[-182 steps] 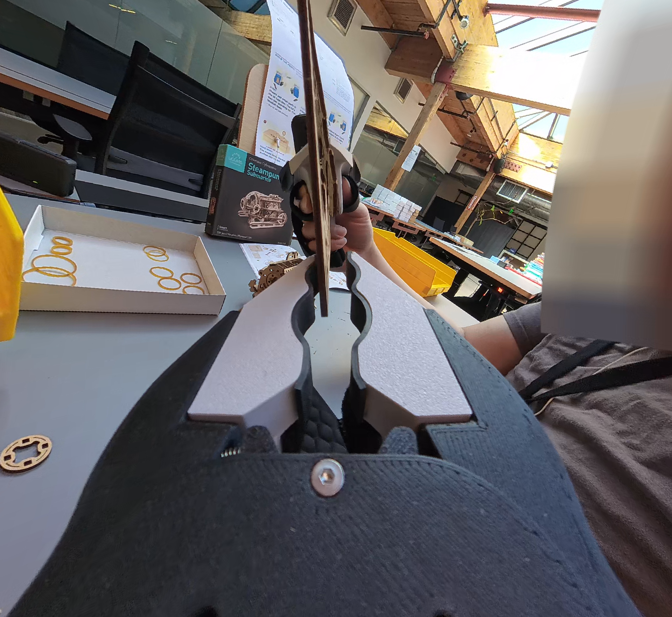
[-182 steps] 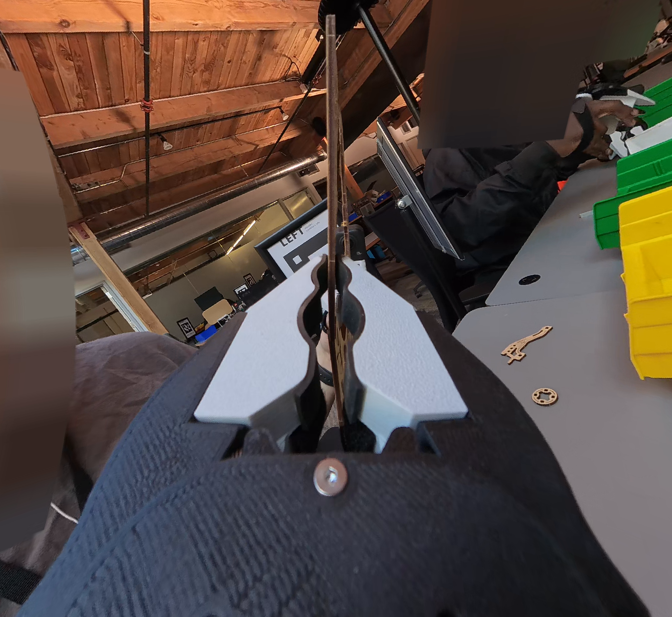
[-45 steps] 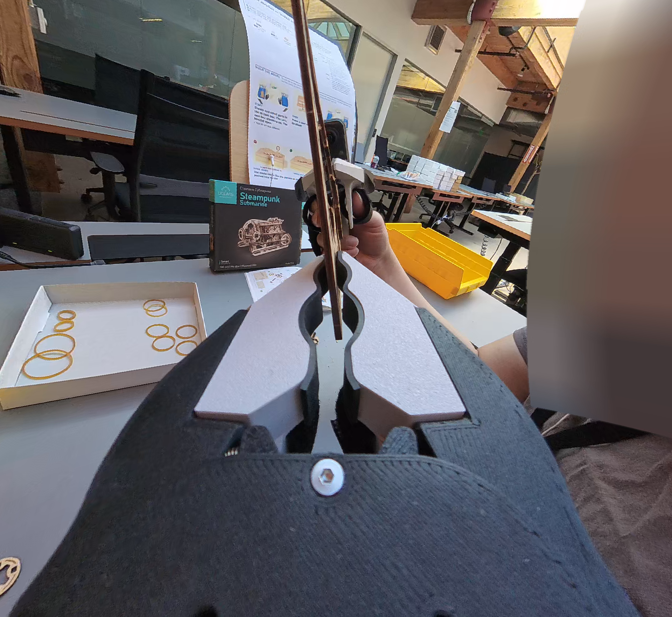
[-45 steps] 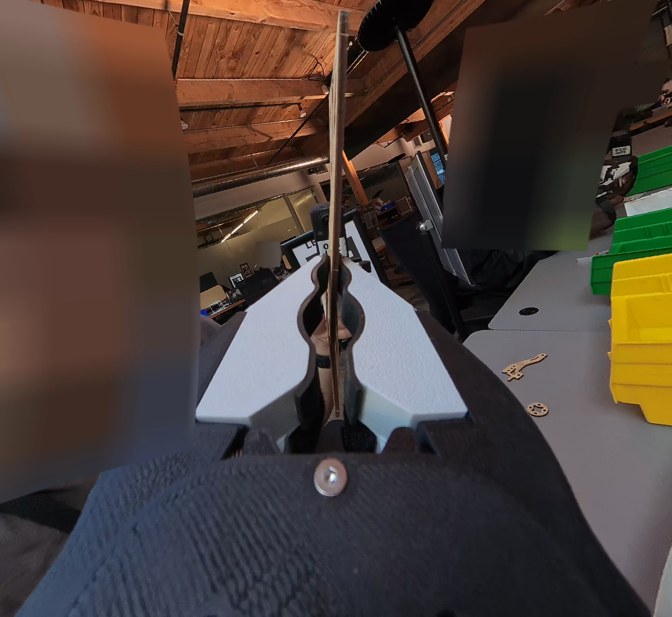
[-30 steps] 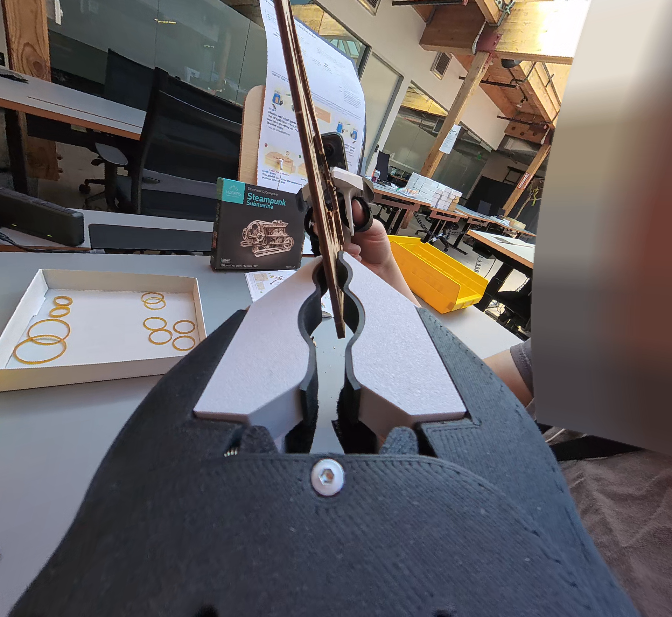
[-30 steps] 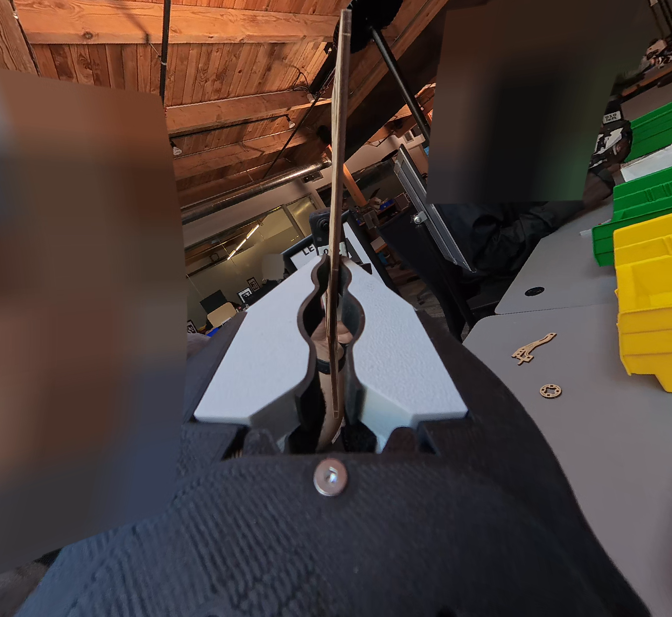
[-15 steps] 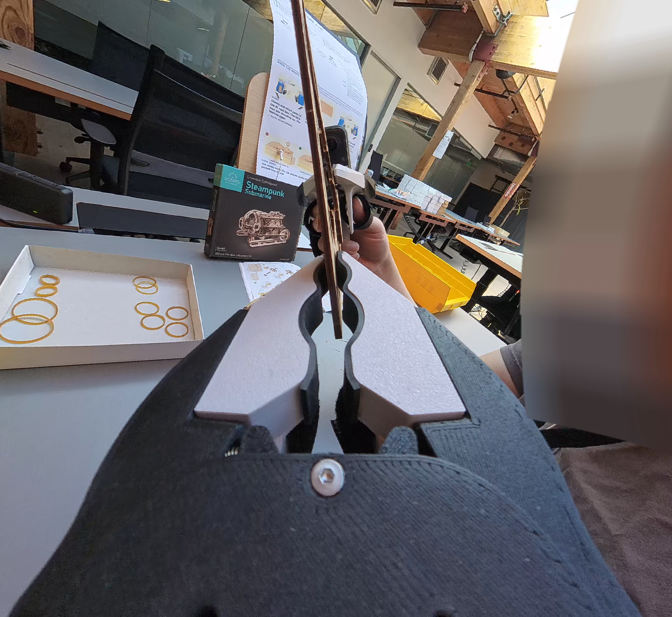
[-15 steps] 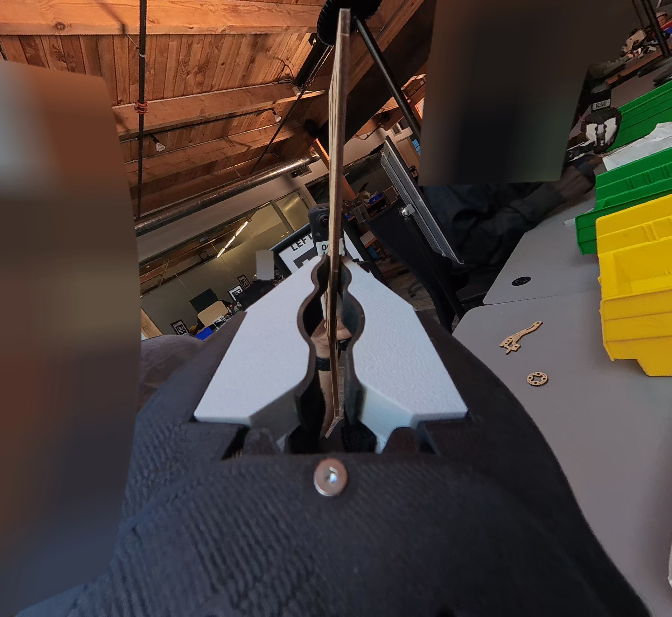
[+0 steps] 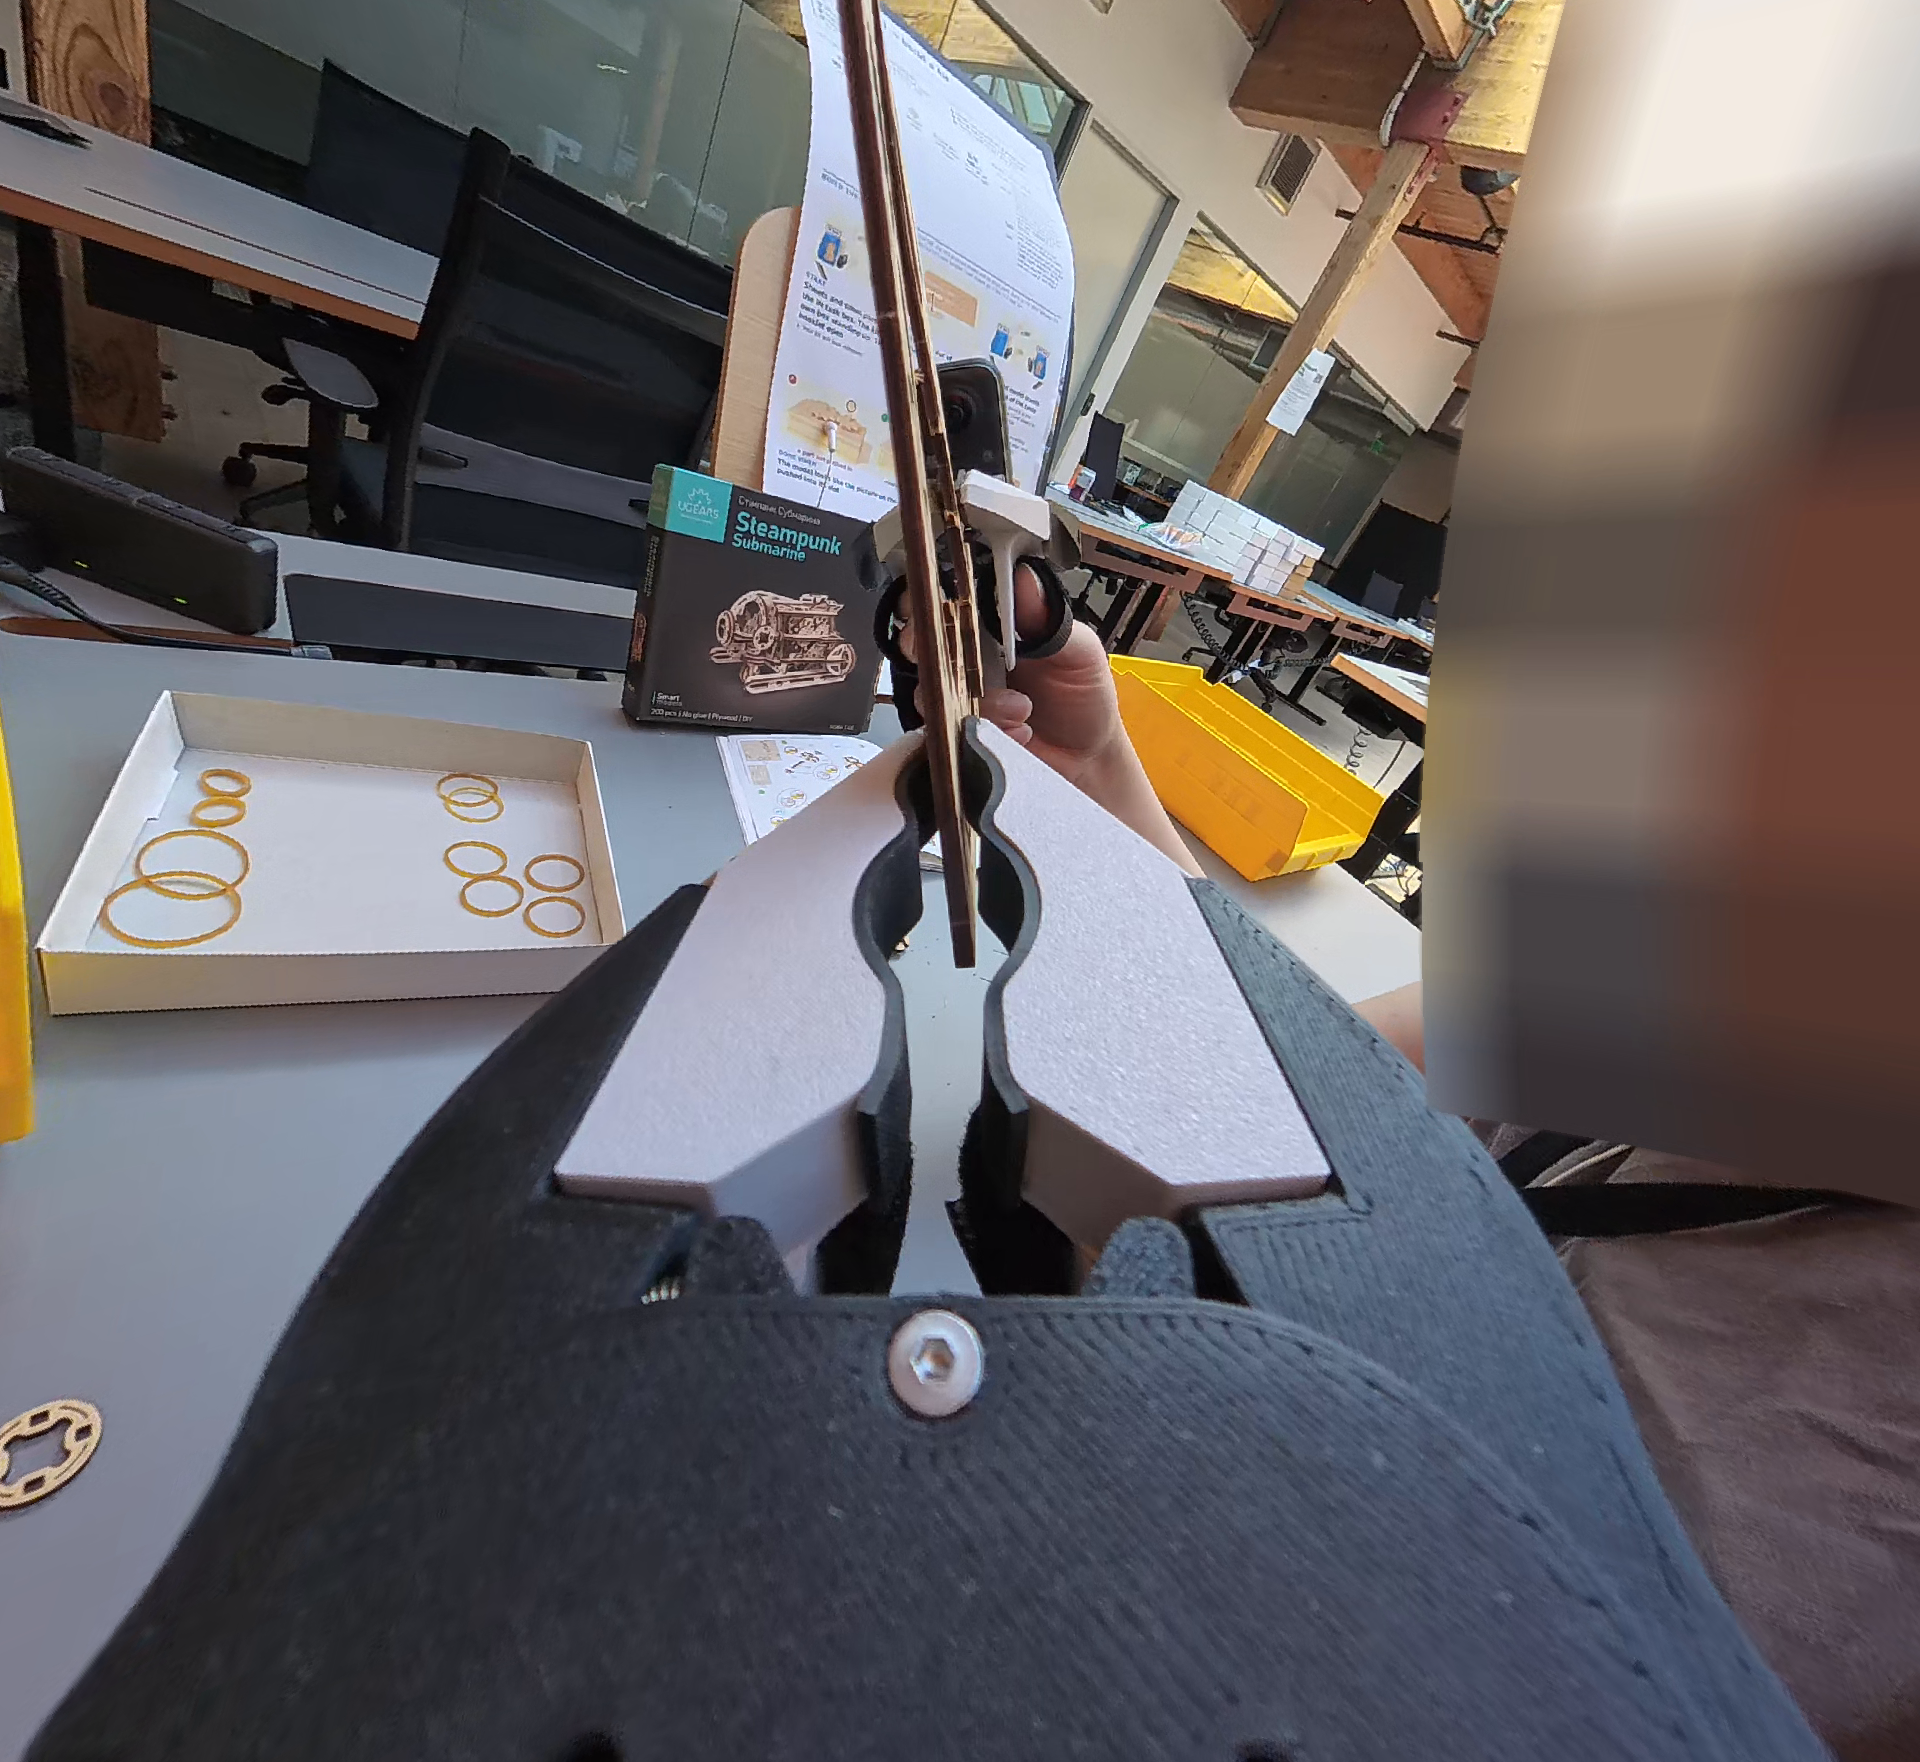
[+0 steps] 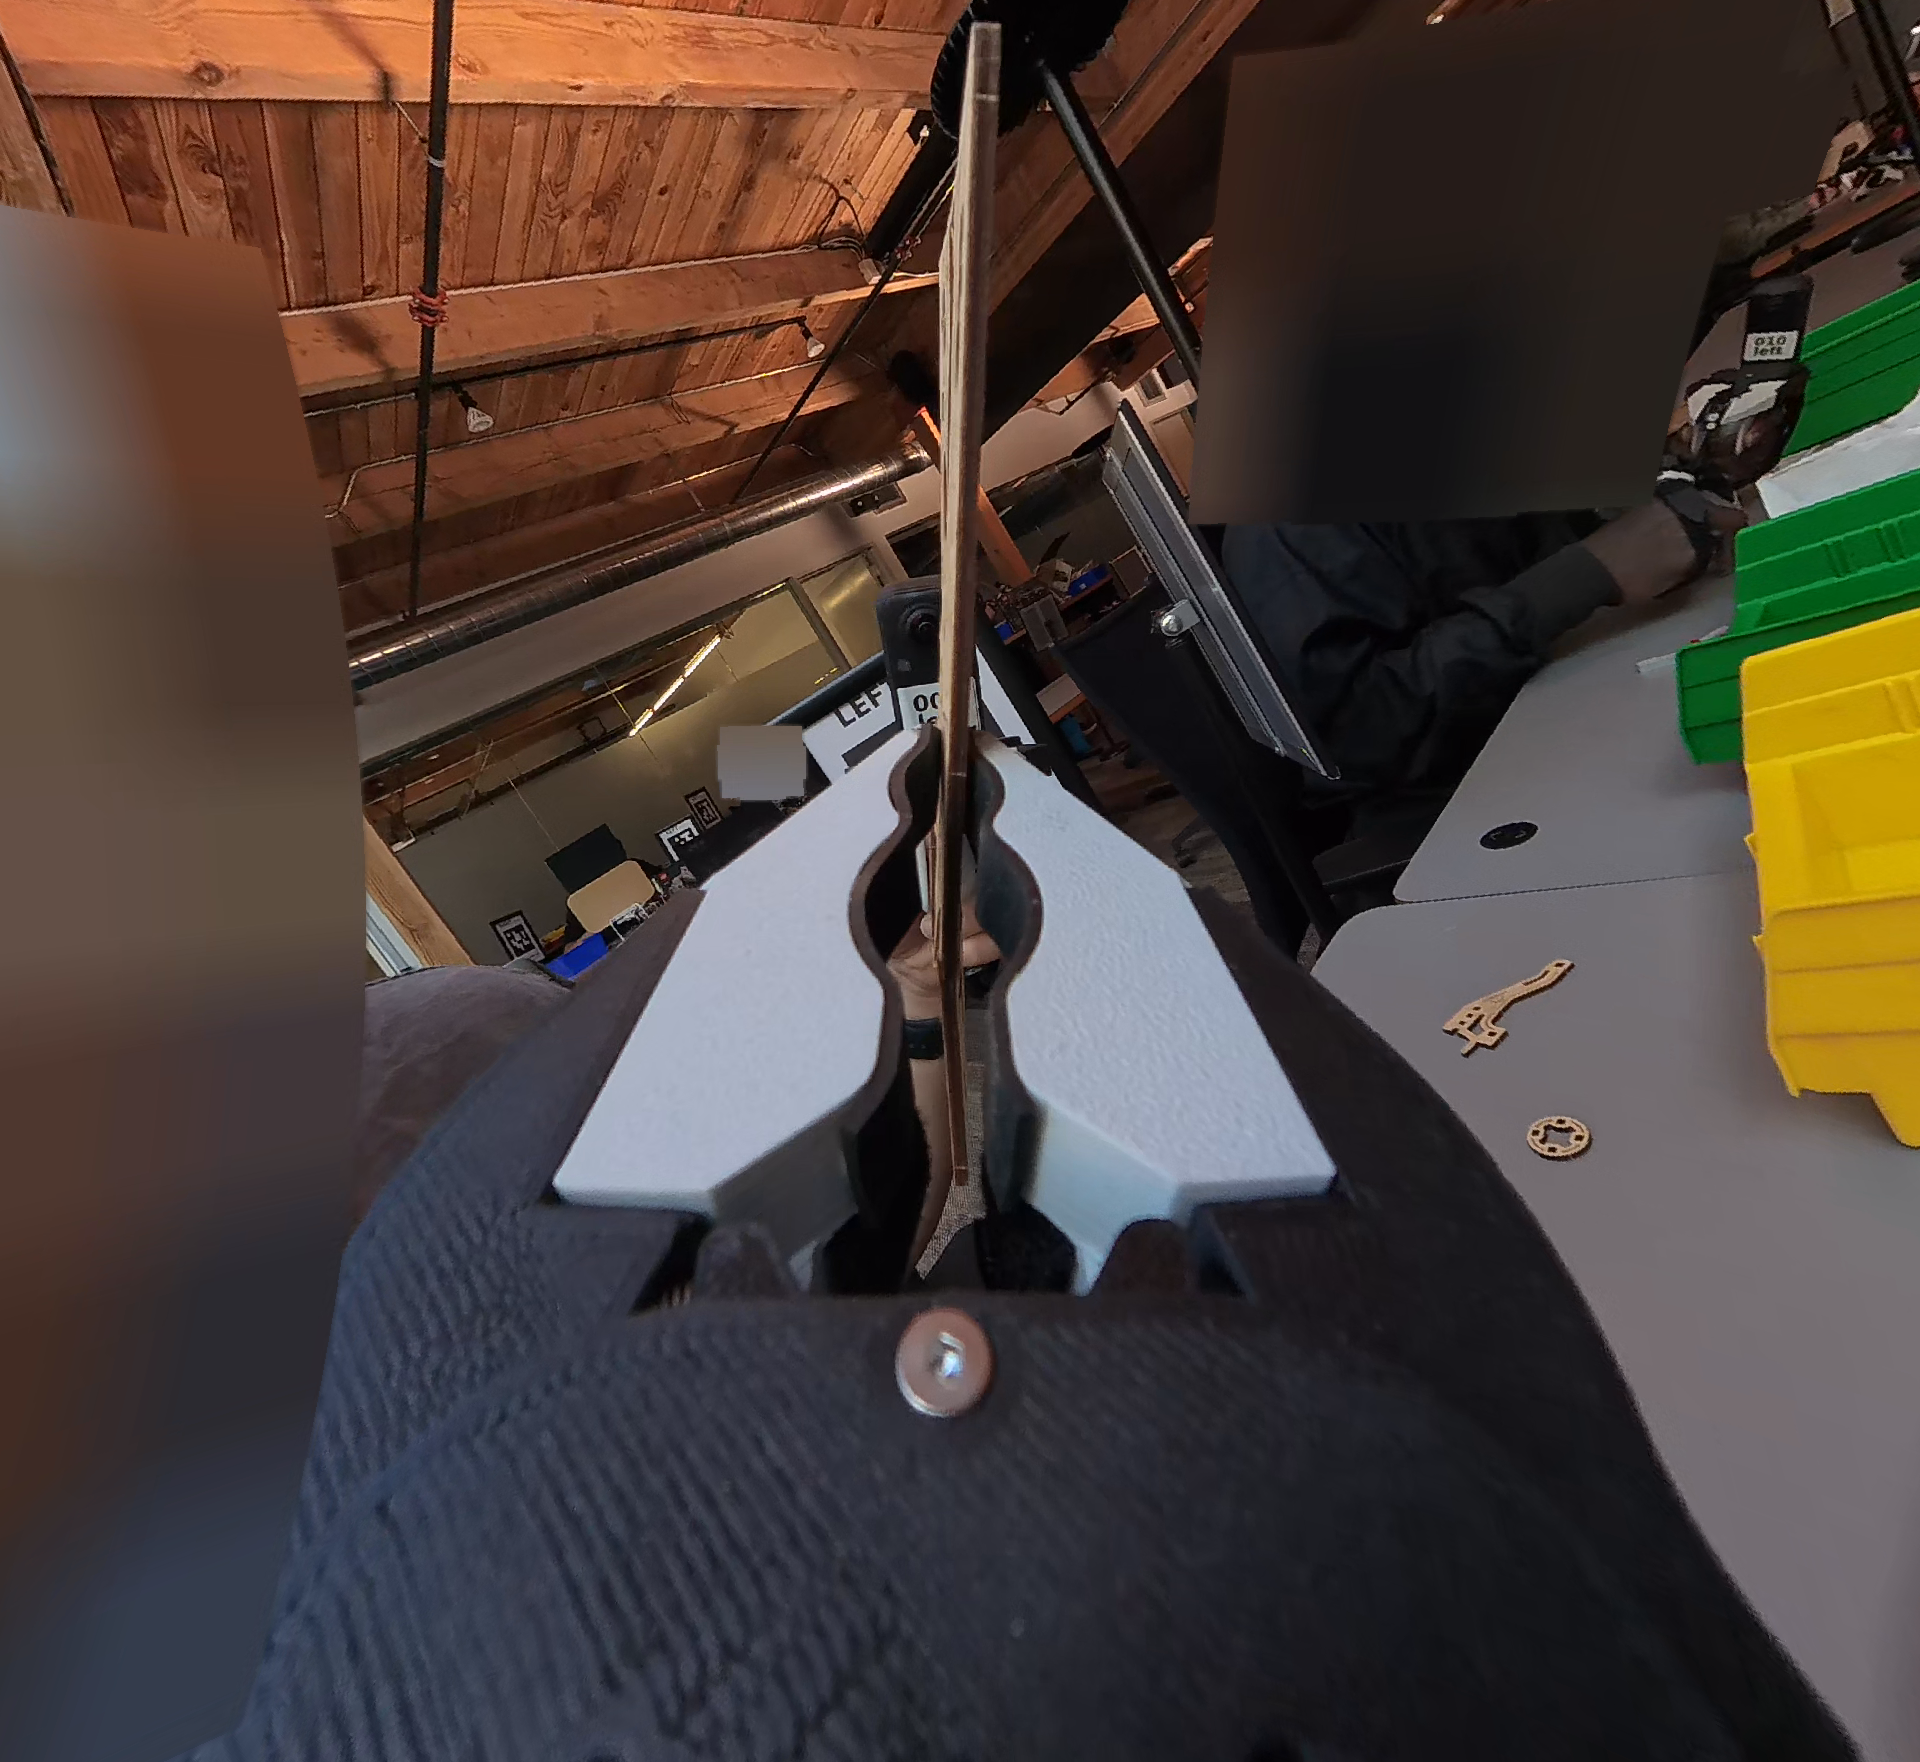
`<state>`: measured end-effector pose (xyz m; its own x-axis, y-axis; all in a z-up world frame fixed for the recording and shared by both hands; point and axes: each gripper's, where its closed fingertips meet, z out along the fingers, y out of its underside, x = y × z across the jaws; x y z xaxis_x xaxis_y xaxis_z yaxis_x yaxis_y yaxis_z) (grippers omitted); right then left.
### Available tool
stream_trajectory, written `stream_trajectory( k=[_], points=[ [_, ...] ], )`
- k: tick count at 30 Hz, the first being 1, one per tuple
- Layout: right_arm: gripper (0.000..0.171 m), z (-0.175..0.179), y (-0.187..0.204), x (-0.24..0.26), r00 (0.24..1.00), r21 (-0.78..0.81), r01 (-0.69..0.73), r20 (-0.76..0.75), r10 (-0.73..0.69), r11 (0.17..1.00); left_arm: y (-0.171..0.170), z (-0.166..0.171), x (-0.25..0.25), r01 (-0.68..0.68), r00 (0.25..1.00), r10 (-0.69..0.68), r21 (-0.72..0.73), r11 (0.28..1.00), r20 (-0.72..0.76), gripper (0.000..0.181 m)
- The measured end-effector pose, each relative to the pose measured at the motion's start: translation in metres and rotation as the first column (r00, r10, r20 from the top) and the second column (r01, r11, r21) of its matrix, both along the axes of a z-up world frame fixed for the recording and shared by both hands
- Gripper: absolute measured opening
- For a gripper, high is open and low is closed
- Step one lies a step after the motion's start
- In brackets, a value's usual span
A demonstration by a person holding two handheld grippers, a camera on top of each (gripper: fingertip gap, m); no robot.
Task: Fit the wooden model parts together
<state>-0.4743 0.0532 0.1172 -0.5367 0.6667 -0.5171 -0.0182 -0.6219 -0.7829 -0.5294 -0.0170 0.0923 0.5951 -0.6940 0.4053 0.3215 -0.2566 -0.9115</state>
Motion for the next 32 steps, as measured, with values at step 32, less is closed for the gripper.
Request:
stream_trajectory(
  k=[32],
  points=[
    [0.001,0.065,0.076,0.184,0.821,0.196,0.565,-0.034,-0.571,0.801,0.134,0.055,0.151,0.601,0.799,-0.600,0.109,0.792,-0.044,0.000]
  ],
)
